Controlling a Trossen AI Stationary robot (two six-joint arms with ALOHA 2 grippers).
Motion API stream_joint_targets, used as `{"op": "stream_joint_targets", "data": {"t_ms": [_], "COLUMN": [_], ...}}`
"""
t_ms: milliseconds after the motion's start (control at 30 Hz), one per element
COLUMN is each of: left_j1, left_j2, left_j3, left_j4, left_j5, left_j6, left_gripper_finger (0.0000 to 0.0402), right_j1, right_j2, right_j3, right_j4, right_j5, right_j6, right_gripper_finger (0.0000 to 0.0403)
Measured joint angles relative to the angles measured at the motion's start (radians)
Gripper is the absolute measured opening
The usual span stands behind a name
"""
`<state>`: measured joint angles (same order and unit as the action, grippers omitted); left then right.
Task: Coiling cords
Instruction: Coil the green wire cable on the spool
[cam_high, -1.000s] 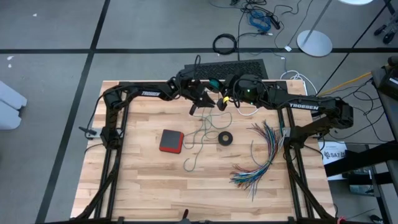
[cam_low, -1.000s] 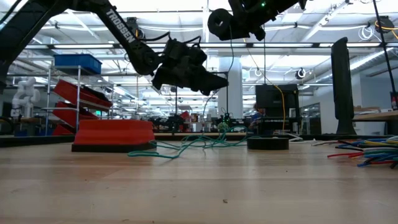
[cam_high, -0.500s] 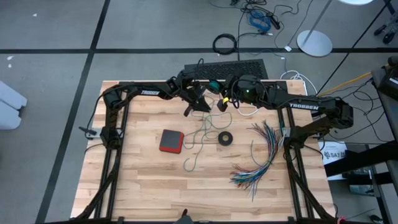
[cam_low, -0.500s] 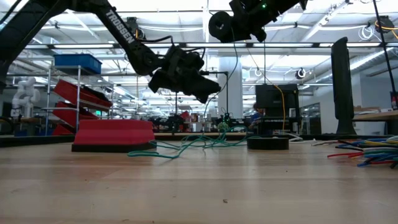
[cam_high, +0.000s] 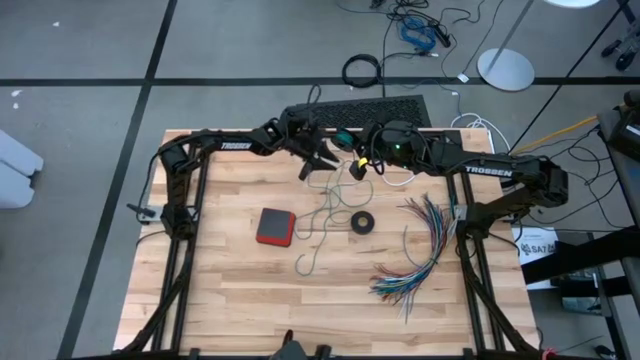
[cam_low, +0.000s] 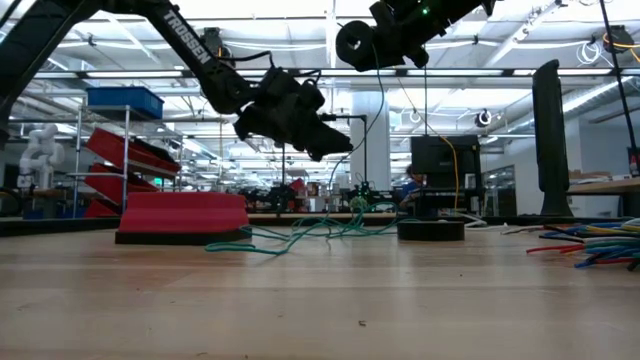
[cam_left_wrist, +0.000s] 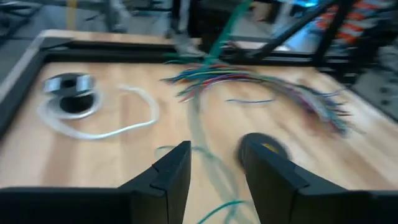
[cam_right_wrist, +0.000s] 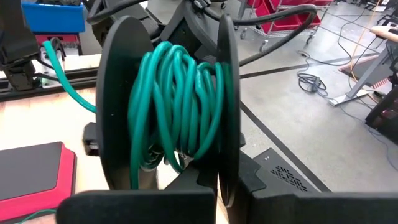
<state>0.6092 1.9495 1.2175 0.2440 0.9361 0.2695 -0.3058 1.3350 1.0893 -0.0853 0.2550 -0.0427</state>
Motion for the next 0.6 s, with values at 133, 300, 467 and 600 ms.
{"op": "stream_joint_targets", "data": {"t_ms": [133,300,467,600], "left_j1": [0.007,-0.005,-0.029,-0.043], "left_j2": [0.001,0.009,0.03,0.041], "left_j3": [0.0,0.0,0.0,0.0], "left_j4": [0.001,0.005,0.012,0.02], "left_j5": [-0.032,-0.024,-0.065,-0.107], "left_j6": [0.002,0.006,0.001,-0.002], "left_gripper_finger": [0.0153,0.0154,0.0154,0.0154], "right_j1": [0.0,0.0,0.0,0.0], "right_j2": [0.0,0.0,0.0,0.0], "right_j3": [0.0,0.0,0.0,0.0], "right_j4": [0.001,0.006,0.006,0.006], "right_j5": [0.0,0.0,0.0,0.0], "right_j6": [-0.007,-0.01,-0.01,-0.01], "right_gripper_finger": [0.0,0.0,0.0,0.0]}}
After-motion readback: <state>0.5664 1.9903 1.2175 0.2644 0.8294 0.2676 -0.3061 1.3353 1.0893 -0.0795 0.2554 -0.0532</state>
